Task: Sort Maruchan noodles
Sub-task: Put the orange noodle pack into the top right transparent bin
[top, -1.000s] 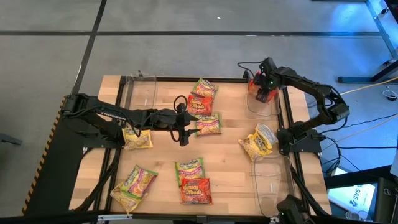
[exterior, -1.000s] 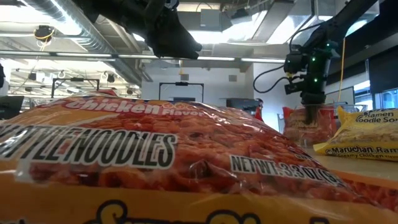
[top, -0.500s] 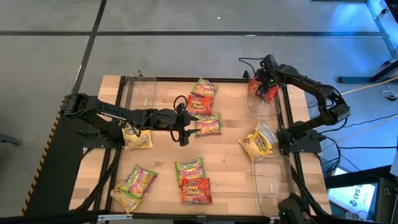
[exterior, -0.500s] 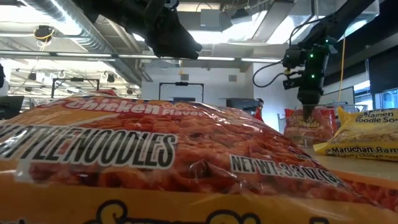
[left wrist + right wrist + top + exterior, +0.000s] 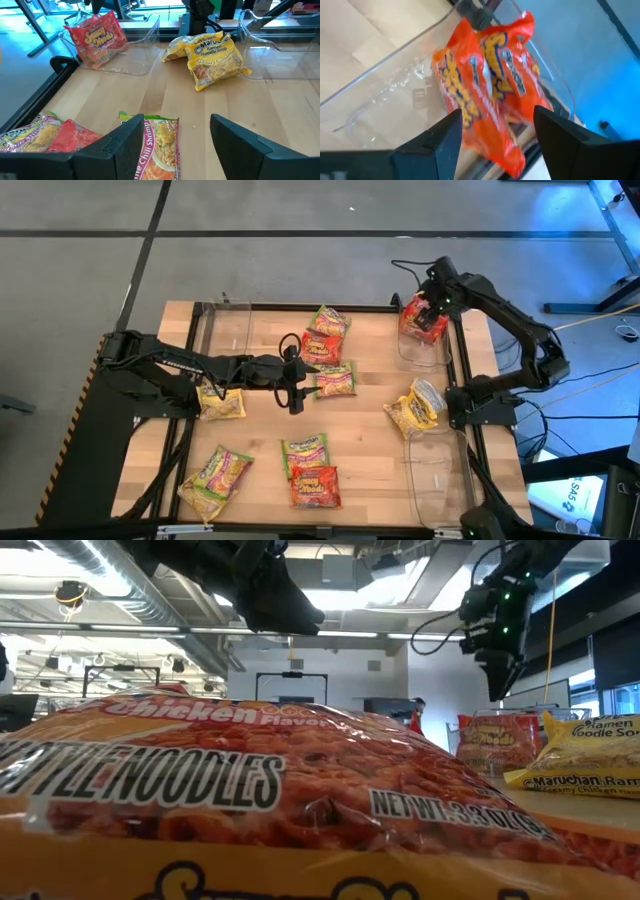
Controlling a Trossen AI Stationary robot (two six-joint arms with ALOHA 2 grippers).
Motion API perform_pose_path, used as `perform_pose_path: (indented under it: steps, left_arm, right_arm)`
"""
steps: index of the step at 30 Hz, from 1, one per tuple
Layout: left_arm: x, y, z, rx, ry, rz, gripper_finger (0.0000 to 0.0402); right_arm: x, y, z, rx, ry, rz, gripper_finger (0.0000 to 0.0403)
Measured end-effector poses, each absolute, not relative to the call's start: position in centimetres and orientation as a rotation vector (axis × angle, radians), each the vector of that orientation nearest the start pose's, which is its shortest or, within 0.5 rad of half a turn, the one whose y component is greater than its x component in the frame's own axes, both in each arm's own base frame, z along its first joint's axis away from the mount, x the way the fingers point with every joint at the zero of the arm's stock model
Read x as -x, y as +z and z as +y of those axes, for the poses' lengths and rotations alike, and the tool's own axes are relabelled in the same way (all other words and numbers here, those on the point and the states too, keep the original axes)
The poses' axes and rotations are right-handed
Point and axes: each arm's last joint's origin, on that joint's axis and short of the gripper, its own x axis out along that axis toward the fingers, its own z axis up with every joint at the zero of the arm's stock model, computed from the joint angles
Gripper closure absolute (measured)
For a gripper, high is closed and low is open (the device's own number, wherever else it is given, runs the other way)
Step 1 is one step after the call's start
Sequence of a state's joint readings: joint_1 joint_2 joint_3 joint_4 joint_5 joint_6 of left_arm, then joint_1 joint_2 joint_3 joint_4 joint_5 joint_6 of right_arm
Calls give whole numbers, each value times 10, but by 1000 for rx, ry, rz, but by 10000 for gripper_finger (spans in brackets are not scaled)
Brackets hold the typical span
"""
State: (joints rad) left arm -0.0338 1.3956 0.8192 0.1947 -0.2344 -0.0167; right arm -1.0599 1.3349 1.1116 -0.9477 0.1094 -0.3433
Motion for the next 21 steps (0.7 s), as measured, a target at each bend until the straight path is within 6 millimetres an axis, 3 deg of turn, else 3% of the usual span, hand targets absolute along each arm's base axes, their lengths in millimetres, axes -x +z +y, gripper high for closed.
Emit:
perform_pose_path:
  steps: [4, 9, 16, 21]
  left_arm:
    - [-301, 245, -3, -35, 201, 377, 179]
    - [-301, 245, -3, -26, 204, 376, 179]
    - [-302, 241, -3, 24, 214, 384, 179]
    - [-299, 236, -2, 113, 281, 435, 179]
  right_arm:
    - [-124, 291, -199, -312, -738, 1131, 188]
    - [-149, 307, -168, -279, -445, 879, 188]
    - [-194, 293, -118, -146, -150, 711, 188]
    - [-221, 281, -101, -84, -168, 631, 188]
